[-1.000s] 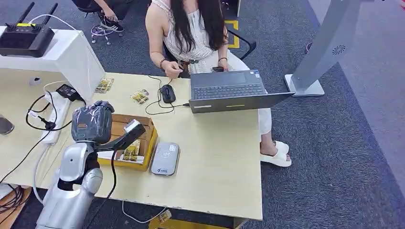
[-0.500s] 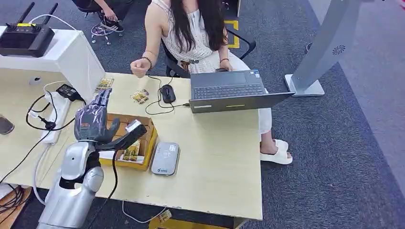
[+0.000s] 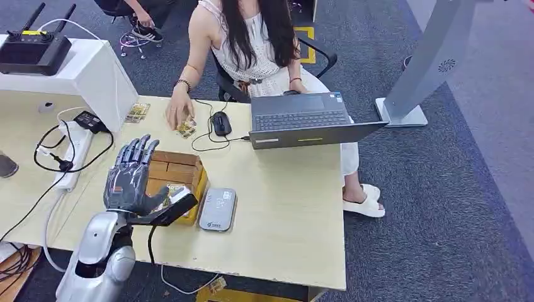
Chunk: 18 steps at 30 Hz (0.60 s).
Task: Pass the card to the sensor for recognition and then transmit it.
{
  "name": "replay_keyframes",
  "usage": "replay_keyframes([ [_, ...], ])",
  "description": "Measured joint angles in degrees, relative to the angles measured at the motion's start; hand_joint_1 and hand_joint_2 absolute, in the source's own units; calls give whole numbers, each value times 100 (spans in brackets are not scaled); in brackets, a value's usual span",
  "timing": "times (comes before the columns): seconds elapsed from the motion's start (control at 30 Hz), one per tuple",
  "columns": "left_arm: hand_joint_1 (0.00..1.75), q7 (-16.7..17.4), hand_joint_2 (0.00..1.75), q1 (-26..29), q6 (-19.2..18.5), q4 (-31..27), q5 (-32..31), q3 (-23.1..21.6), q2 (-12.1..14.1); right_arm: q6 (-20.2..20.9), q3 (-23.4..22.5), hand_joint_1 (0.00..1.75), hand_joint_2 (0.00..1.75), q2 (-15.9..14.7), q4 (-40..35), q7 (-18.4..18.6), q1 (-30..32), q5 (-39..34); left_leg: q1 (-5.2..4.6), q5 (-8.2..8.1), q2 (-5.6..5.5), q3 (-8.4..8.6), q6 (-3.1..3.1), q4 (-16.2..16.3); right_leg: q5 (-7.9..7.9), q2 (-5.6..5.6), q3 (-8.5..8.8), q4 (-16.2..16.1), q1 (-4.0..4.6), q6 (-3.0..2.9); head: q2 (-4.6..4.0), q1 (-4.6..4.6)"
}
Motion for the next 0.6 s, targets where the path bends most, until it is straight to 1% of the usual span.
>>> replay_keyframes([
  [0.07,0,-24,175,202,2,-154,20,-44,50,0,-29,0,175,0,-2,-4,12,0,0,0,-2,-1,0,0,-1,-1,-1,0,0,1,0,0],
  [0.3,0,-68,175,638,15,-650,70,-107,204,2,-140,0,175,0,-20,-7,28,-15,0,0,-2,-1,0,-1,-1,-2,-1,0,0,1,0,0],
  [0.5,0,-74,175,762,-4,-897,79,-129,304,9,-168,0,175,0,-35,-7,32,-31,0,0,-2,0,0,-1,-1,-3,0,0,0,1,0,-2],
  [0.6,0,-46,175,814,-100,-1008,77,-155,359,17,-184,0,175,0,-35,-7,32,0,0,0,-2,0,0,-1,-1,-3,0,0,0,1,0,0],
])
